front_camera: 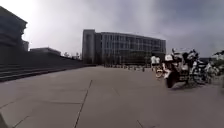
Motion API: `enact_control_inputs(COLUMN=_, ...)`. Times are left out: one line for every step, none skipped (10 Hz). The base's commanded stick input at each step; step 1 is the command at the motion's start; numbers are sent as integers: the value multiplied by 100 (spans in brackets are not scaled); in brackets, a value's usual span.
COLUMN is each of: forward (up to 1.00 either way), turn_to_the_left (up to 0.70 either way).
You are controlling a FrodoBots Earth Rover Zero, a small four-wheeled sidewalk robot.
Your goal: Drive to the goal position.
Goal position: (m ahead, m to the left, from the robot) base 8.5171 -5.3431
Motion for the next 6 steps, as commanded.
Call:
enact_control_inputs(forward=100, turn_to_the_left=0)
enact_control_inputs(forward=100, turn_to_the_left=0)
enact_control_inputs(forward=100, turn_to_the_left=0)
enact_control_inputs(forward=100, turn_to_the_left=0)
enact_control_inputs(forward=100, turn_to_the_left=0)
enact_control_inputs(forward=100, turn_to_the_left=0)
